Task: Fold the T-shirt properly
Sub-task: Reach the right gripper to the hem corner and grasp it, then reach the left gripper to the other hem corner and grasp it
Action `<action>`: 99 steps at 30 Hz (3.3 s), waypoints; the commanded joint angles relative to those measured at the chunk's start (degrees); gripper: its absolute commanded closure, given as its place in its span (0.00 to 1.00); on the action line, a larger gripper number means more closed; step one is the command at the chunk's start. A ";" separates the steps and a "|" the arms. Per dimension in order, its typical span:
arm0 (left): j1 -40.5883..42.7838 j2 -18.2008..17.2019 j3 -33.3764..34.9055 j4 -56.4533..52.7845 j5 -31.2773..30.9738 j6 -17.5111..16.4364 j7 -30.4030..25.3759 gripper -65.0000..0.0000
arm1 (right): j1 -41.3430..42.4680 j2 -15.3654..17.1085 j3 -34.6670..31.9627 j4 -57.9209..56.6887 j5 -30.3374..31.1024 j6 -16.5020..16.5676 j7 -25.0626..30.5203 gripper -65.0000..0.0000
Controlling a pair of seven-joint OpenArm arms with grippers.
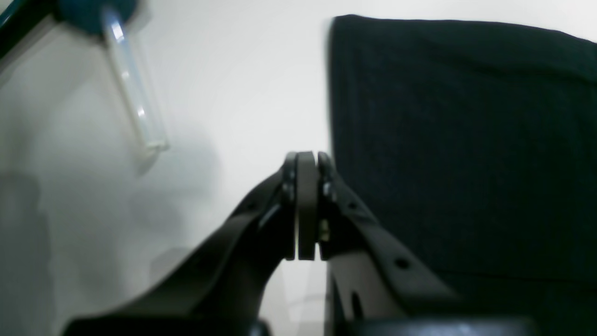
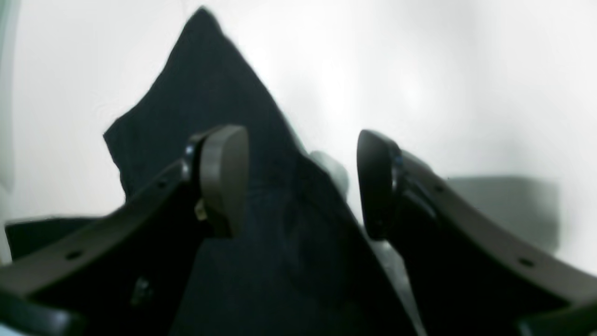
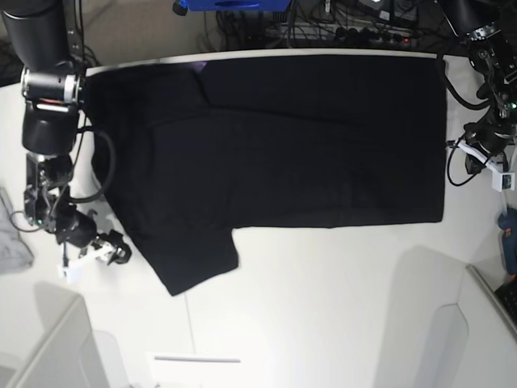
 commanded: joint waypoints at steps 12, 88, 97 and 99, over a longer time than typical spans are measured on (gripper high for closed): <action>-0.44 -1.38 -0.50 0.87 -0.59 0.07 -1.28 1.00 | 9.25 1.07 -12.38 -16.36 0.69 2.45 13.75 0.45; -34.55 -2.00 15.06 -43.44 8.02 0.33 -7.00 0.30 | 7.93 -2.19 -17.13 -17.76 0.61 4.21 17.26 1.00; -33.84 -0.85 17.87 -43.53 8.11 0.33 -7.00 0.67 | 7.66 -2.19 -17.13 -17.76 0.61 4.21 17.26 1.00; -33.84 -0.85 19.37 -43.53 8.02 0.33 -7.00 0.87 | 7.66 -2.19 -17.13 -17.76 0.61 4.30 17.26 1.00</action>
